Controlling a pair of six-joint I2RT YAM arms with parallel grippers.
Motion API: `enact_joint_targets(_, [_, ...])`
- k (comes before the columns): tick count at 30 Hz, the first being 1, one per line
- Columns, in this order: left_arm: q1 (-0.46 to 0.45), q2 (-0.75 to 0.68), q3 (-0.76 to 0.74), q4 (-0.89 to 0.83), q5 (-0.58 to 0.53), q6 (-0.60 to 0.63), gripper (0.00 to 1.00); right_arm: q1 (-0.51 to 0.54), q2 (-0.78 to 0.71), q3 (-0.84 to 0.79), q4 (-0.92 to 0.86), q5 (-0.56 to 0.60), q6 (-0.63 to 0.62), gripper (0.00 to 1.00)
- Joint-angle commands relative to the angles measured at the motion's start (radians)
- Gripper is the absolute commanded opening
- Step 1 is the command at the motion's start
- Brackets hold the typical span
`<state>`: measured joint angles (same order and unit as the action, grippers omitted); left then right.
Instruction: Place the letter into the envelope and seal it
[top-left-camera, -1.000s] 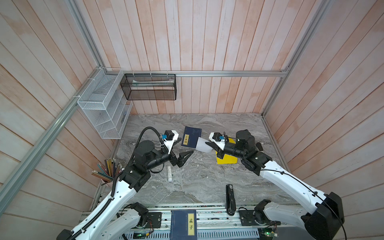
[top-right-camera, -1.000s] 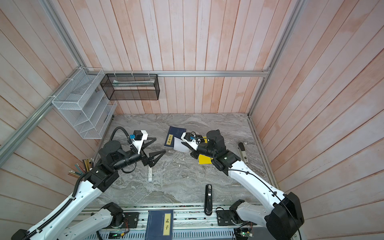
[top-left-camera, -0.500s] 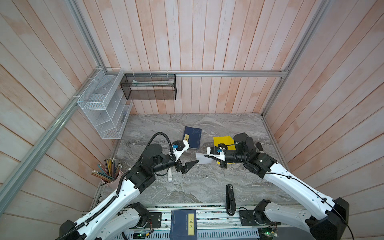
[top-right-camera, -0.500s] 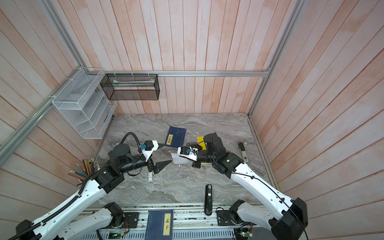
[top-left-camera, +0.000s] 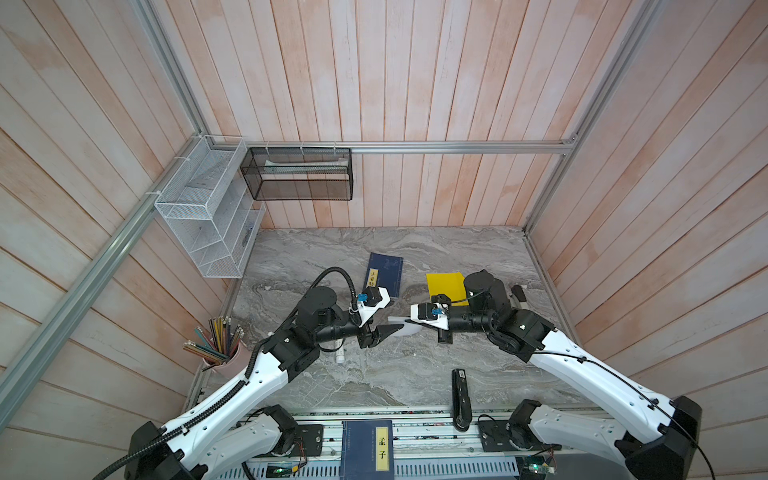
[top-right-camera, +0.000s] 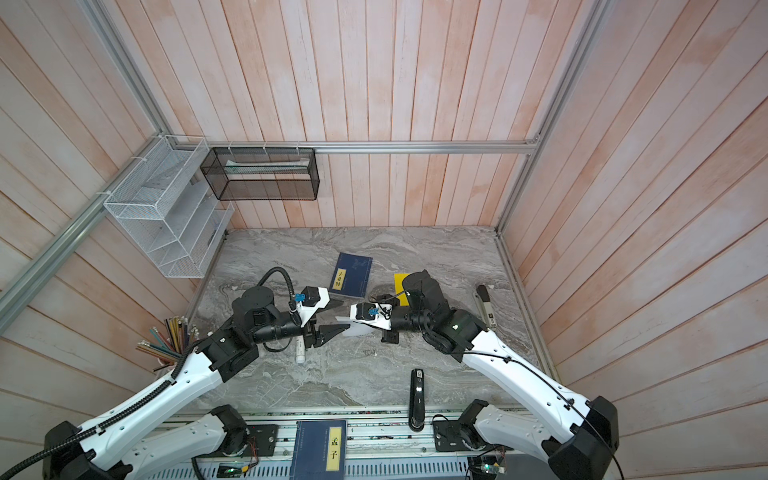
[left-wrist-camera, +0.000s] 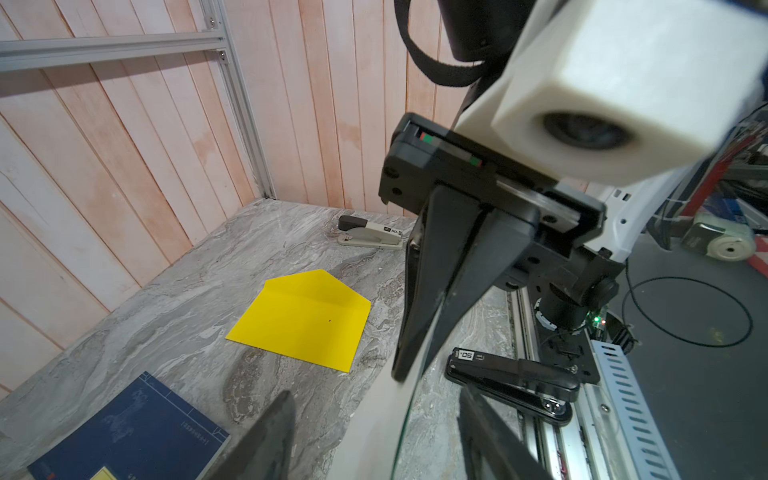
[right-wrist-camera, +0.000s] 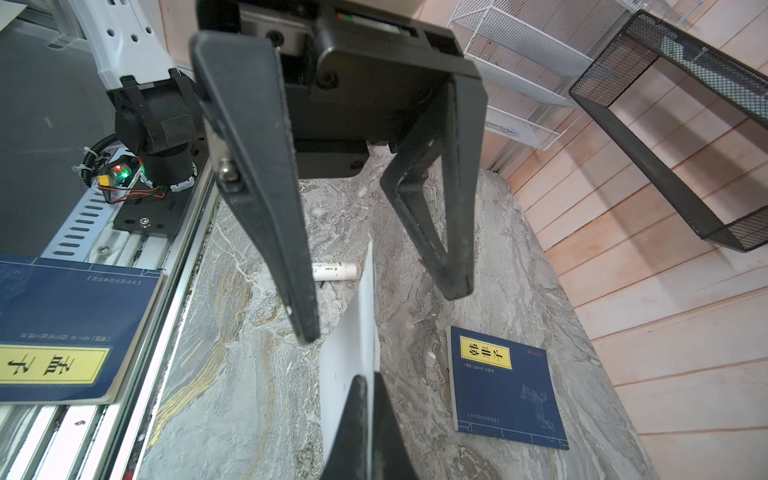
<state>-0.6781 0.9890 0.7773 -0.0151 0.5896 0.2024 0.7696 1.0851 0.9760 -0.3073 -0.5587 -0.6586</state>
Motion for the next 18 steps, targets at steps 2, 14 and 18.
enact_joint_targets(2, [-0.008,0.004,-0.007,0.006,0.021,-0.001,0.47,0.013,-0.008,0.012,-0.008,-0.009,0.007,0.00])
enact_joint_targets(14, [-0.034,0.018,-0.015,0.017,0.007,0.002,0.00,0.017,-0.035,-0.008,0.000,-0.004,0.013,0.07])
enact_joint_targets(18, [-0.035,-0.016,-0.046,0.059,-0.054,-0.008,0.00,0.015,-0.058,-0.038,0.050,0.049,0.120,0.39])
